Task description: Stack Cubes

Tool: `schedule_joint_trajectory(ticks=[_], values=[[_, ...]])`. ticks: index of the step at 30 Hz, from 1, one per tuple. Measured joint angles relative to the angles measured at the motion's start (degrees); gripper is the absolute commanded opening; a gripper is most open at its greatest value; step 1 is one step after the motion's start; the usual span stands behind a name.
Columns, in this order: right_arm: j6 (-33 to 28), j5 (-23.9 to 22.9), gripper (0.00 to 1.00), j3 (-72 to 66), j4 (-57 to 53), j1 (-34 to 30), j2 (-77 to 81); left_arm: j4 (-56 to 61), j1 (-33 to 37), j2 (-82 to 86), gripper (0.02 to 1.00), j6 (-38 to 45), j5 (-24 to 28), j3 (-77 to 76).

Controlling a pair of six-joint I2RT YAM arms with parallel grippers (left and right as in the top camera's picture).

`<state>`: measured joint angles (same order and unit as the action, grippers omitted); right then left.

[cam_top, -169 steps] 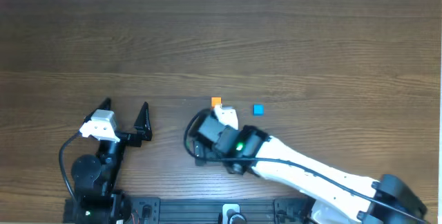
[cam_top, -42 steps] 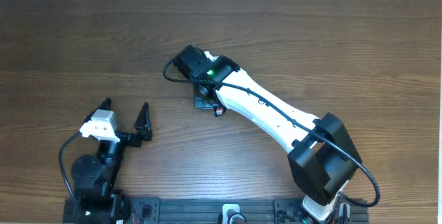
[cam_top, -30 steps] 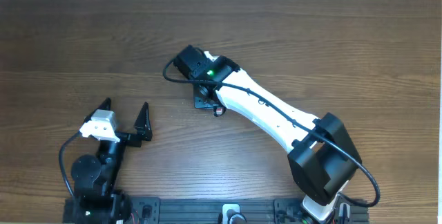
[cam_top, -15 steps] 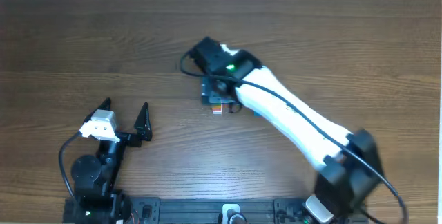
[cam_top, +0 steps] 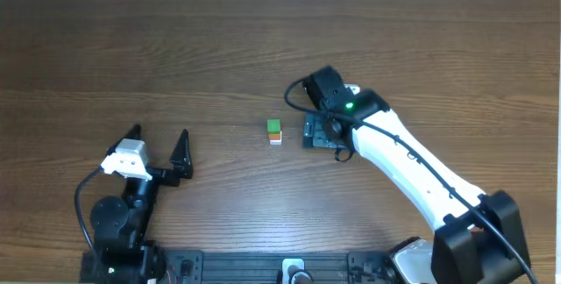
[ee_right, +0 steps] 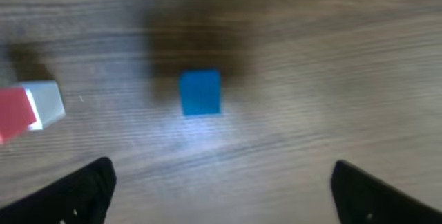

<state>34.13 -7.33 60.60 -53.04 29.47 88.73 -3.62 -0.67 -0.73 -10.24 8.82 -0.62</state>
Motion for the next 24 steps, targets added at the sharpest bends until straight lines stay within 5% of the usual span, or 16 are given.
schedule_joint_trajectory(ticks=[12,24], values=[[-4.2,1.3,0.901,-2.7,9.1,-0.6,7.9,0.0,0.0,0.0,1.000,0.0,0.0,0.0],[-5.6,1.5,0.722,-2.7,11.3,-1.2,11.8,0.0,0.0,0.0,1.000,0.0,0.0,0.0]])
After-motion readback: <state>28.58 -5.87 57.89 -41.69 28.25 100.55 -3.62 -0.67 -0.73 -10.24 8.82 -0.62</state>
